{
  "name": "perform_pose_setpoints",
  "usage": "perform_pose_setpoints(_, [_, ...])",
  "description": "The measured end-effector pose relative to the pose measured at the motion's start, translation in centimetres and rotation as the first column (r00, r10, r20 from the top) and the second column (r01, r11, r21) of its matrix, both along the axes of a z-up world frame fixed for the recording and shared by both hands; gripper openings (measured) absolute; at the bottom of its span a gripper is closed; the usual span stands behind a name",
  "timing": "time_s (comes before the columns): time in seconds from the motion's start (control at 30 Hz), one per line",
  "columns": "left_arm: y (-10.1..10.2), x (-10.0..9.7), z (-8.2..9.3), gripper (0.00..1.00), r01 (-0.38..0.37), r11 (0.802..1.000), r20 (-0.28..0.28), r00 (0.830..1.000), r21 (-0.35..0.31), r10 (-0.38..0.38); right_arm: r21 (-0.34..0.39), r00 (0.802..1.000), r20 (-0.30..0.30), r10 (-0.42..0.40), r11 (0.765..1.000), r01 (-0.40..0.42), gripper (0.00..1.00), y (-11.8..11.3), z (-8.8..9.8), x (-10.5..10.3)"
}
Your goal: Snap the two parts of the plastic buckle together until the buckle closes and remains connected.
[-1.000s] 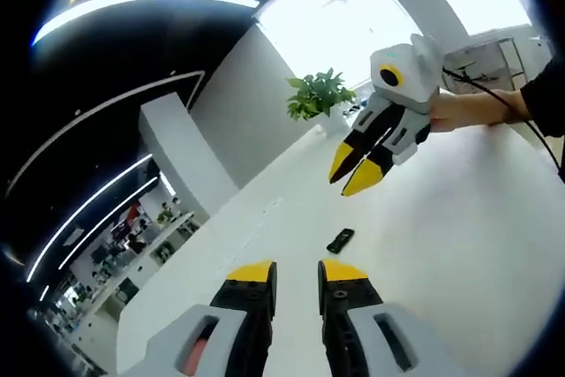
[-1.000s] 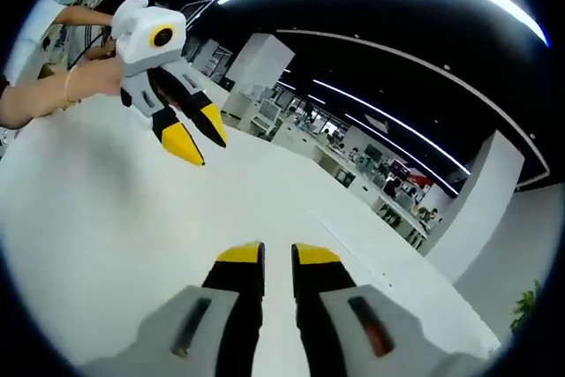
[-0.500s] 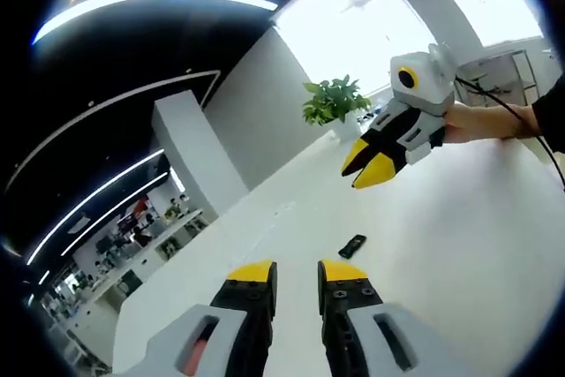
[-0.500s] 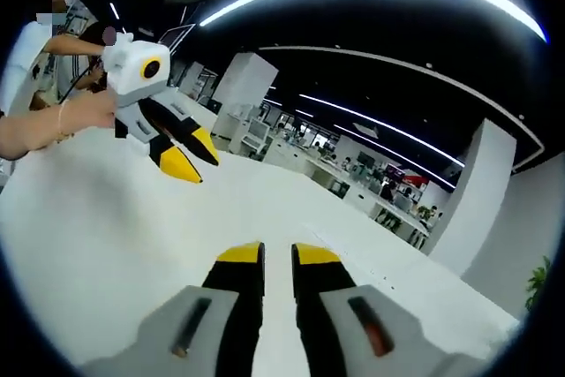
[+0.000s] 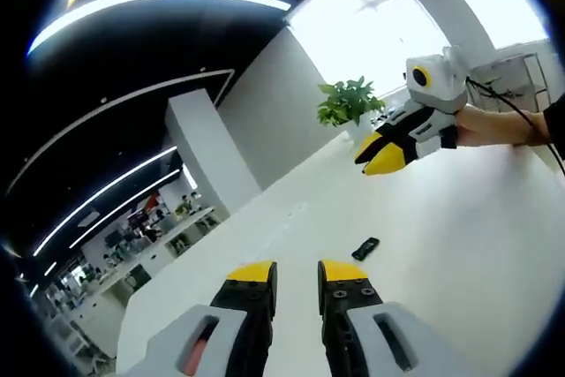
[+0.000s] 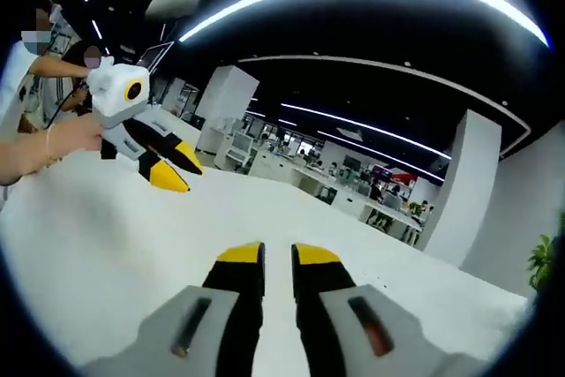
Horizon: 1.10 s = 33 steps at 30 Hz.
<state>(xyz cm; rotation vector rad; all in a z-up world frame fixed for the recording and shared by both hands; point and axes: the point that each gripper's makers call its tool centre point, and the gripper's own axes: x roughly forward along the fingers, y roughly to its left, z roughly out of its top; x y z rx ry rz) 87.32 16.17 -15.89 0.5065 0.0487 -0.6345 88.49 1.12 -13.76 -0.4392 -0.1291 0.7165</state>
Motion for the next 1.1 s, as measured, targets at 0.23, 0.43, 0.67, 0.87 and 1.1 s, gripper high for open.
perform_pose_setpoints(0.23, [0.2,0.1,0.5,0.18,-0.015,0.999,-0.01,1.0,-0.037,0.015,0.038,0.999,0.034,-0.016,0.999,0.015,0.12,-0.6,1.4,-0.2])
perform_pose_setpoints(0.43, [0.7,0.3,0.3,0.18,-0.043,0.998,-0.02,0.999,-0.034,0.043,0.074,0.999,0.008,-0.031,0.997,0.031,0.12,-1.2,1.6,0.0])
perform_pose_setpoints(0.67, [0.8,0.4,0.3,0.18,-0.059,0.997,-0.024,0.998,-0.044,0.058,-0.084,0.996,-0.093,-0.002,0.996,-0.006,0.12,-0.2,-2.1,0.6])
perform_pose_setpoints(0.87, [0.7,0.4,0.1,0.18,-0.059,0.998,-0.027,0.998,-0.025,0.059,-0.218,0.988,-0.15,-0.017,0.976,-0.016,0.13,0.5,-6.3,1.8])
perform_pose_setpoints(1.1, [0.8,0.4,0.0,0.18,-0.06,0.998,-0.03,0.998,-0.027,0.06,-0.246,0.977,-0.211,0.021,0.966,-0.074,0.14,1.6,-8.9,1.8])
